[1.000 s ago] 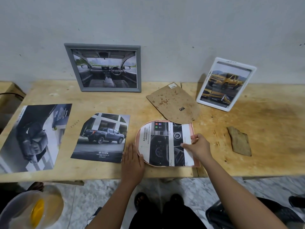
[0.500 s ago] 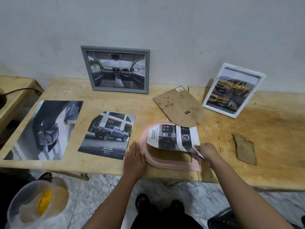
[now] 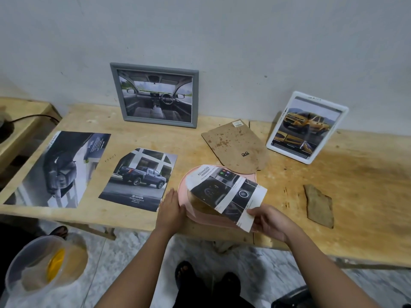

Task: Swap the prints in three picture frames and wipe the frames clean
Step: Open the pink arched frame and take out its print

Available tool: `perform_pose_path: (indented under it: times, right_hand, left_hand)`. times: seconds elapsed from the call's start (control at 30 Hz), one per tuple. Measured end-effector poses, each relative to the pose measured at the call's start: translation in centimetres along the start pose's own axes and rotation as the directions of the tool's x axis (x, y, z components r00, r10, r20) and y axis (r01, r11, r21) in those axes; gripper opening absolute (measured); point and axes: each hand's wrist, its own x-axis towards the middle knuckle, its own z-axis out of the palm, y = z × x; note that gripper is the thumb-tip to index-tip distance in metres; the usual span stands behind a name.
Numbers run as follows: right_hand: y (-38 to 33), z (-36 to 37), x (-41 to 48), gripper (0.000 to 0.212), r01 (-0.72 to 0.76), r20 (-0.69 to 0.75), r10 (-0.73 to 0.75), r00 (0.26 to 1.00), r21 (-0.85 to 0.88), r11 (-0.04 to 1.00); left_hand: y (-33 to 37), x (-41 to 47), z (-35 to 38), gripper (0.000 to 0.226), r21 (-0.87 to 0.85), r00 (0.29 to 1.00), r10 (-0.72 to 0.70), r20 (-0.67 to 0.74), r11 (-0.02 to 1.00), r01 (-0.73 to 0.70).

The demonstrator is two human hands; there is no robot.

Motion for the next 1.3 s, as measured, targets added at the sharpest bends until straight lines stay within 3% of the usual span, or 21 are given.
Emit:
perform_pose_path:
  times: [0.17, 0.3, 0.37, 0.43, 0.47, 0.53, 0.6, 0.63, 0.73, 0.83, 0.93, 1.03, 1.1, 1.2, 1.3]
  right_hand:
    - [-0.3, 0.4, 0.1, 0.021, 0.094, 0.088, -0.089, 0.992, -0.055, 0.994]
    - [-0.4, 1.4, 1.1, 0.02, 0.169, 0.089, -0.16, 0.983, -0.099, 0.981]
    - [-0.5, 2.4, 1.8, 0.019, 0.214, 0.083, -0.206, 0.975, -0.095, 0.972]
    - [-0.7, 4.1, 2.2, 0.017, 0.245, 0.086, -0.239, 0.967, -0.058, 0.968]
    - [-0.7, 5.1, 2.5, 0.018, 0.266, 0.095, -0.26, 0.961, -0.059, 0.962]
    - [-0.8, 7.4, 3.0, 0.021, 0.308, 0.094, -0.298, 0.95, -0.108, 0.945]
    - [-0.9, 9.7, 3.7, 0.021, 0.348, 0.088, -0.338, 0.937, -0.185, 0.919]
    - [-0.9, 10.8, 4.0, 0.02, 0.364, 0.085, -0.354, 0.931, -0.22, 0.905]
    - [-1.4, 13.6, 5.1, 0.021, 0.39, 0.124, -0.369, 0.921, -0.293, 0.873]
    - [-2.9, 16.9, 6.7, 0.016, 0.383, 0.159, -0.356, 0.921, -0.197, 0.902]
    - [-4.4, 20.7, 9.1, 0.014, 0.392, 0.124, -0.373, 0.92, -0.223, 0.893]
    - [-4.6, 25.1, 11.5, 0.018, 0.367, 0.084, -0.364, 0.928, -0.388, 0.846]
    - [-3.9, 28.7, 13.1, 0.024, 0.335, 0.081, -0.338, 0.938, -0.472, 0.816]
    - [-2.3, 34.1, 15.2, 0.026, 0.278, 0.124, -0.249, 0.96, -0.467, 0.839]
    - [-0.6, 38.6, 16.6, 0.022, 0.219, 0.111, -0.188, 0.976, -0.512, 0.831]
  left_hand:
    - [0.3, 0.0, 0.2, 0.056, -0.134, 0.999, -0.03, -0.039, 0.991, 0.025]
    - [2.5, -1.9, -0.6, 0.037, -0.452, 0.982, -0.09, -0.165, 0.892, 0.005]
    - [4.2, -3.8, -1.6, 0.03, -0.693, 0.967, -0.196, -0.161, 0.72, 0.031]
    - [5.5, -5.2, -2.4, 0.03, -0.898, 0.956, -0.28, -0.086, 0.437, 0.047]
    - [5.5, -5.6, -2.6, 0.035, -0.959, 0.955, -0.295, -0.033, 0.278, 0.053]
    - [4.9, -6.5, -3.3, 0.051, -0.993, 0.962, -0.269, 0.039, 0.099, 0.068]
    - [3.6, -7.2, -4.1, 0.04, -0.991, 0.975, -0.219, 0.031, 0.12, 0.058]
    - [2.8, -7.5, -4.6, 0.034, -0.983, 0.974, -0.227, -0.004, 0.178, 0.037]
    - [-0.6, -7.6, -6.7, 0.047, -0.942, 0.964, -0.244, -0.108, 0.334, -0.021]
    - [-5.0, -6.7, -9.6, 0.042, -0.903, 0.953, -0.237, -0.188, 0.423, -0.073]
    - [-9.6, -5.1, -12.8, 0.035, -0.893, 0.941, -0.269, -0.205, 0.446, -0.067]
    - [-14.2, -3.2, -15.8, 0.027, -0.887, 0.906, -0.36, -0.221, 0.461, -0.033]
    - [-17.8, -1.7, -17.8, 0.026, -0.895, 0.872, -0.435, -0.222, 0.447, -0.004]
    - [-23.3, 0.2, -20.5, 0.019, -0.922, 0.85, -0.5, -0.165, 0.384, 0.047]
    - [-27.9, 1.2, -22.5, 0.023, -0.929, 0.865, -0.49, -0.108, 0.36, 0.088]
